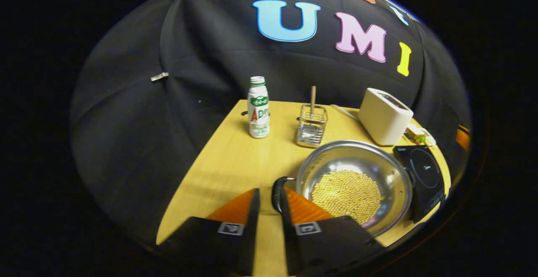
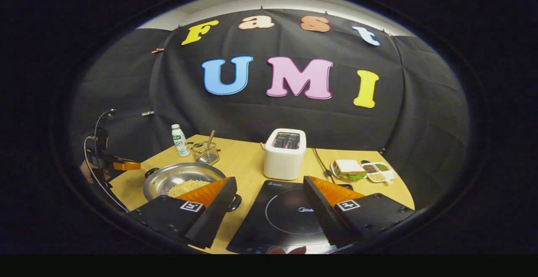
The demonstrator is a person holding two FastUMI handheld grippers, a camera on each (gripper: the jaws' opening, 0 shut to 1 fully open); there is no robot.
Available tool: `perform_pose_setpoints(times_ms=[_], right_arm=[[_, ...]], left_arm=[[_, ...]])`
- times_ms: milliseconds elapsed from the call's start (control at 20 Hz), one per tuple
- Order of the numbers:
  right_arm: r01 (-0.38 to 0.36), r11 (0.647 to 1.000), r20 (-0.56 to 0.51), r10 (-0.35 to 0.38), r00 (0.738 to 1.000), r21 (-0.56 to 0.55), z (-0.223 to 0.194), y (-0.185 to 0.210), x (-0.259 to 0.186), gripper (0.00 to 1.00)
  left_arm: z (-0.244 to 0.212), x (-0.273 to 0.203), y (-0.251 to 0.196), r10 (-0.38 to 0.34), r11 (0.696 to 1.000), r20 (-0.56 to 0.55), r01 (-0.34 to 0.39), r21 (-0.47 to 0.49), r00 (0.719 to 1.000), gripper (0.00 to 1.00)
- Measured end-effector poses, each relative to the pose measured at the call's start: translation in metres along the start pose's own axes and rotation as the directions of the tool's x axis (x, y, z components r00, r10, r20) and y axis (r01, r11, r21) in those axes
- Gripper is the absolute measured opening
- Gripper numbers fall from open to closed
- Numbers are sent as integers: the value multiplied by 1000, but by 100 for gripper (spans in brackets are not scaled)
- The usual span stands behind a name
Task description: First push the handle of the pot to place it horizontally, then grasp the pot with both hands and set it on the induction cooktop.
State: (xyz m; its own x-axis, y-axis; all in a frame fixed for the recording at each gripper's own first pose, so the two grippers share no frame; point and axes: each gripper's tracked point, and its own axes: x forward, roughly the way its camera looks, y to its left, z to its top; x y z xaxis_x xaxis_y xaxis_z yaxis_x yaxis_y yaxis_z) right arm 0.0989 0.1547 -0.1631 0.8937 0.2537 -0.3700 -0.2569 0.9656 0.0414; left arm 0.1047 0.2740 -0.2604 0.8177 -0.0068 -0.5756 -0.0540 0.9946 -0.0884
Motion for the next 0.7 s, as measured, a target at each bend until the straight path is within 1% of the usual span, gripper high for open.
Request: perform_pose_setpoints(times_ms=[50,150,200,250,300,450,550,650,700], right_arm=[[-20,1000,-17,21,1000,12,-5,9,8,98],[-55,998,-53,57,997,38,-16,29,23,98],[-67,996,-78,71,994,51,-24,40,31,99],[-78,995,-101,84,991,61,-31,48,38,99],[-83,994,-126,91,988,67,-39,56,46,97],[-99,991,-209,117,971,94,-68,76,67,99],[-88,990,-263,114,958,109,-87,81,76,100],[-64,990,-311,99,945,122,-104,80,77,100],[-51,992,-329,87,940,118,-112,78,79,100]], left_arm=[[-1,3,-5,-26,1000,3,26,-16,1000,50],[-2,9,-5,-33,999,-1,33,-26,999,87],[-3,13,-5,-38,999,-5,38,-30,999,97],[-4,17,-6,-39,999,-13,39,-33,999,96],[-5,22,-6,-43,999,-25,42,-34,999,94],[-12,36,-10,-66,997,-57,64,-31,996,94],[-17,45,-15,-85,996,-78,83,-31,993,94],[-23,55,-16,-86,996,-95,84,-23,992,93],[-26,51,-21,-90,996,-102,89,-21,991,92]])
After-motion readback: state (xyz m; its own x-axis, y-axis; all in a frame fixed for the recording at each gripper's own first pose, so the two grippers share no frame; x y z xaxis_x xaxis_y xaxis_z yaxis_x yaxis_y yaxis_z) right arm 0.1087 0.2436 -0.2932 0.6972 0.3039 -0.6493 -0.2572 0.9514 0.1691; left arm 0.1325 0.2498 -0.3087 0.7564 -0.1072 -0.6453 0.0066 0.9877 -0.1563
